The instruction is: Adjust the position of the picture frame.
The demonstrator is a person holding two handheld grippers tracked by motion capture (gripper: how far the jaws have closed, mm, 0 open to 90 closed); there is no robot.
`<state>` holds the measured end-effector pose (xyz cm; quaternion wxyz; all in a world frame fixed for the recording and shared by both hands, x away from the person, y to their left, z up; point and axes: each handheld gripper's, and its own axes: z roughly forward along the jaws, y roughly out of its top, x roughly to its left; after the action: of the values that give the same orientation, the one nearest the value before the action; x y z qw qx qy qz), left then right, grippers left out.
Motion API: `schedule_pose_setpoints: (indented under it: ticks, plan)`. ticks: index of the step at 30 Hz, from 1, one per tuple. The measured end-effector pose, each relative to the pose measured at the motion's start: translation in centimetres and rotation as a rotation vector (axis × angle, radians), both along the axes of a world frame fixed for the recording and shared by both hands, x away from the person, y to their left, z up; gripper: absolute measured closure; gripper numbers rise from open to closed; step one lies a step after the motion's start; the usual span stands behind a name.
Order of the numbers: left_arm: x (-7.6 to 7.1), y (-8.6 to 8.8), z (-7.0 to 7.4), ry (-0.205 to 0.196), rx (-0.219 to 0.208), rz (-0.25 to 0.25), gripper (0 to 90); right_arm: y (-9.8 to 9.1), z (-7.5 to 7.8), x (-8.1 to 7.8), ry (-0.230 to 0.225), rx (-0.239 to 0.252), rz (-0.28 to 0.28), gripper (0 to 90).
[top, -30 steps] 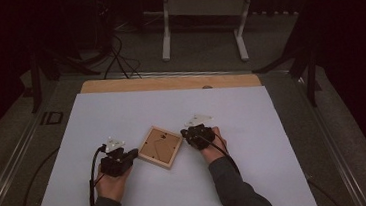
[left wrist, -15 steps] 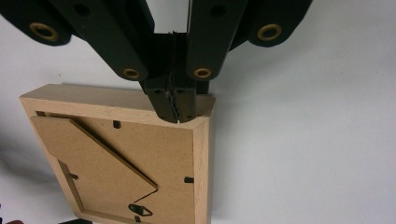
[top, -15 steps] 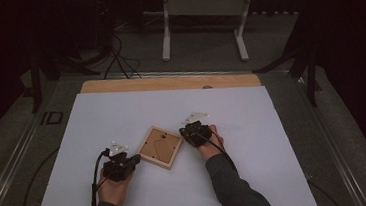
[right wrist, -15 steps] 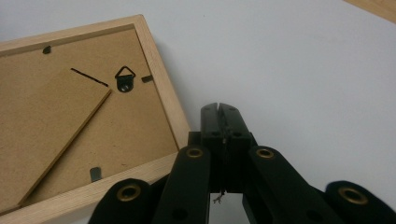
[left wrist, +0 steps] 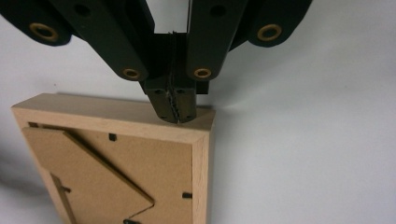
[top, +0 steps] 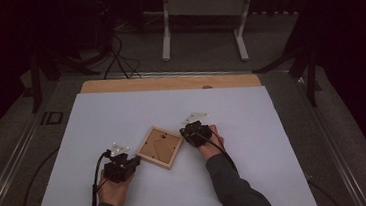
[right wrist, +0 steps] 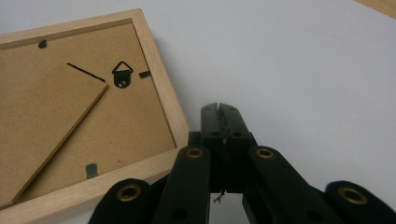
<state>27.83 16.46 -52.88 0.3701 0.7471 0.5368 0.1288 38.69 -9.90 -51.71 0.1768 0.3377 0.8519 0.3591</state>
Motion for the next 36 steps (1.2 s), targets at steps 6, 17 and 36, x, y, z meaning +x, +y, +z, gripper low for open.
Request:
schedule_pose_setpoints:
  ticks: [6, 17, 36]
  plan:
    - [0.1, -0.2, -0.1, 0.003, -0.001, -0.002, 89.6, 0.0, 0.0, 0.0, 0.003, -0.002, 0.003, 89.8]
    - [0.4, -0.6, -0.4, 0.010, 0.006, -0.013, 89.7, -0.1, 0.2, -0.4, 0.010, -0.016, 0.007, 89.9]
    - [0.7, -1.6, -0.7, 0.016, -0.013, -0.027, 89.7, -0.8, 0.0, -1.8, 0.033, -0.014, 0.034, 89.8]
